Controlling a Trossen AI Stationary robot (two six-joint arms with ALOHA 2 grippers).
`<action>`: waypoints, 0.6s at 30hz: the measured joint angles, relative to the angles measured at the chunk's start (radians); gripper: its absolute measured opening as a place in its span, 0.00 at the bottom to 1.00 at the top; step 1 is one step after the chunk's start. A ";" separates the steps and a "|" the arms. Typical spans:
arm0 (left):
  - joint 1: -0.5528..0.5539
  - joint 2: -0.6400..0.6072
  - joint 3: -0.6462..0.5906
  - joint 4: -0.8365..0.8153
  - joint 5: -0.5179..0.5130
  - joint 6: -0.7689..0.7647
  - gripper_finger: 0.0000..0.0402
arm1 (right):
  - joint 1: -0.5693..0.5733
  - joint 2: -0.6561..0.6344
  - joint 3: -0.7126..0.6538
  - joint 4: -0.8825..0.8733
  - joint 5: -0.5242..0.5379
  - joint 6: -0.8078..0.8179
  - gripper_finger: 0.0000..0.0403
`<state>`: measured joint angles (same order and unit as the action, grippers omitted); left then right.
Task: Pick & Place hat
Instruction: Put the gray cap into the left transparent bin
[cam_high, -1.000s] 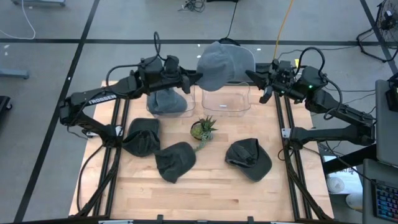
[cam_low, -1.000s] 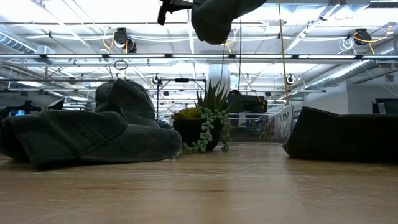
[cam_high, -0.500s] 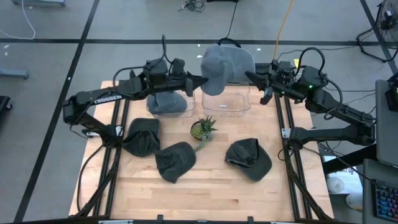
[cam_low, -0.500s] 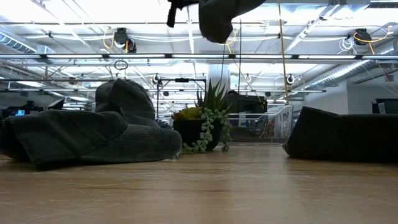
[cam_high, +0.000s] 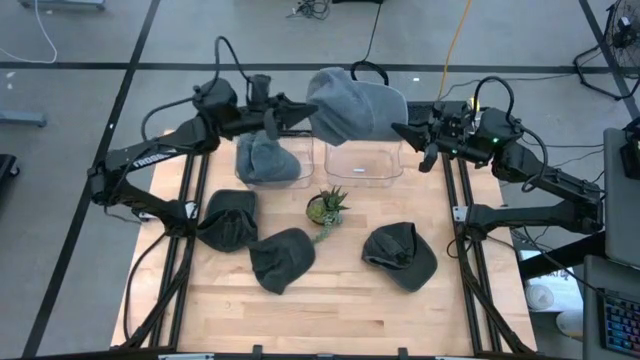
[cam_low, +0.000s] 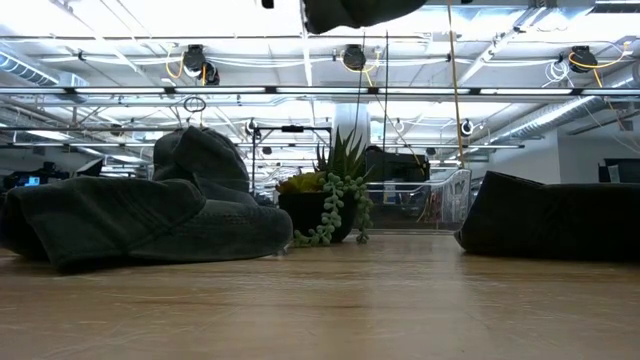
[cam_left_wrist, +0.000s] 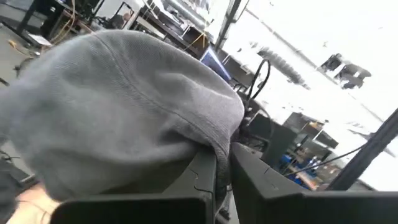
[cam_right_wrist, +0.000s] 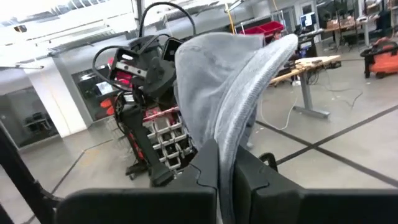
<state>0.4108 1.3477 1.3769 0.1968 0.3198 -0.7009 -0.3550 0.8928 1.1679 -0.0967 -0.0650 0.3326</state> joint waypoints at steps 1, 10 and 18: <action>0.005 -0.002 0.000 0.005 0.006 -0.020 0.06 | 0.000 0.000 0.000 0.001 0.000 0.010 0.01; 0.050 0.005 0.000 0.022 0.309 -0.197 0.06 | -0.003 -0.007 0.000 0.002 -0.023 0.047 0.07; 0.072 0.004 0.001 0.117 0.387 -0.271 0.06 | -0.003 -0.049 0.000 -0.039 -0.096 0.022 0.35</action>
<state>0.4824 1.3514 1.3777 0.3141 0.7067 -0.9719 -0.3584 0.8436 1.1675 -0.1361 -0.1611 0.3548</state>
